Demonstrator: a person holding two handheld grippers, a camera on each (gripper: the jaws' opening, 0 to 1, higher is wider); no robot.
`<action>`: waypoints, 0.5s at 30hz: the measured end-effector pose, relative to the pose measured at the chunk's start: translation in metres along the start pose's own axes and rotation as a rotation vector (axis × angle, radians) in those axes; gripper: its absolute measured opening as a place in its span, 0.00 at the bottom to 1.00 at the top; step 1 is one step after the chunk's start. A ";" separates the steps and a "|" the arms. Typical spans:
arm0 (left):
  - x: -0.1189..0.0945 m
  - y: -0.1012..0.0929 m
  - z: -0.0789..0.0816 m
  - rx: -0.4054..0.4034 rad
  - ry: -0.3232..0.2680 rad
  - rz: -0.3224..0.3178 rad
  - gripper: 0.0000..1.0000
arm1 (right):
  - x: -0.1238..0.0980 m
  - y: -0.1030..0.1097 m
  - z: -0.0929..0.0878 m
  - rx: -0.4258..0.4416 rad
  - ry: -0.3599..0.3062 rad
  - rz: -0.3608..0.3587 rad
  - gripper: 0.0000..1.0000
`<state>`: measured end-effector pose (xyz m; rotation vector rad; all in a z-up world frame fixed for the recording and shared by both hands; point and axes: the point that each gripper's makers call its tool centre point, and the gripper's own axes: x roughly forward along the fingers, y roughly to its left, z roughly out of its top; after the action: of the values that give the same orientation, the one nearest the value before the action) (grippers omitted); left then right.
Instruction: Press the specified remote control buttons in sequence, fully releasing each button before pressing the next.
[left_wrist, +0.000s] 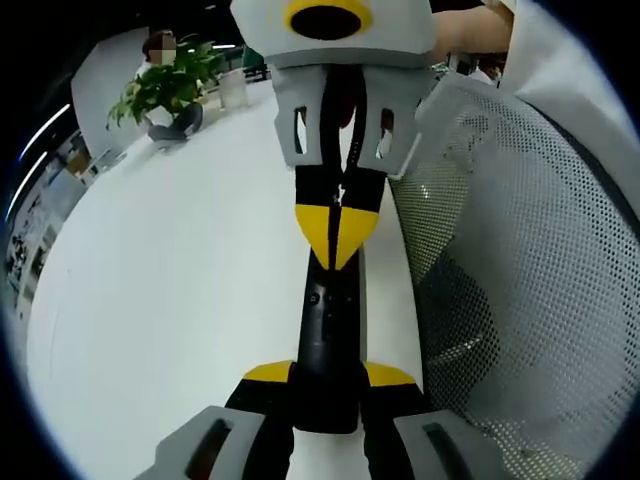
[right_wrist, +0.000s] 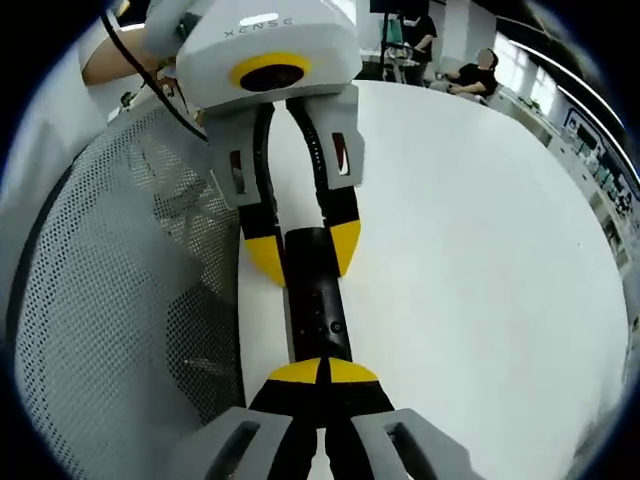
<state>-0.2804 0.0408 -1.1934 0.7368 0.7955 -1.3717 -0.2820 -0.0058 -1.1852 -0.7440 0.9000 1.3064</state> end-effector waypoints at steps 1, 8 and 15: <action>0.000 0.000 0.000 0.002 0.002 0.000 0.23 | 0.000 0.000 0.000 0.005 0.007 -0.011 0.00; 0.000 0.000 0.000 -0.001 0.005 0.004 0.23 | 0.000 -0.001 -0.001 -0.011 0.001 -0.065 0.00; 0.000 0.000 0.000 0.001 -0.013 0.001 0.23 | -0.003 -0.002 -0.001 -0.023 -0.041 -0.046 0.00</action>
<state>-0.2804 0.0405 -1.1932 0.7281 0.7846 -1.3749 -0.2806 -0.0086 -1.1830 -0.7495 0.8320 1.2891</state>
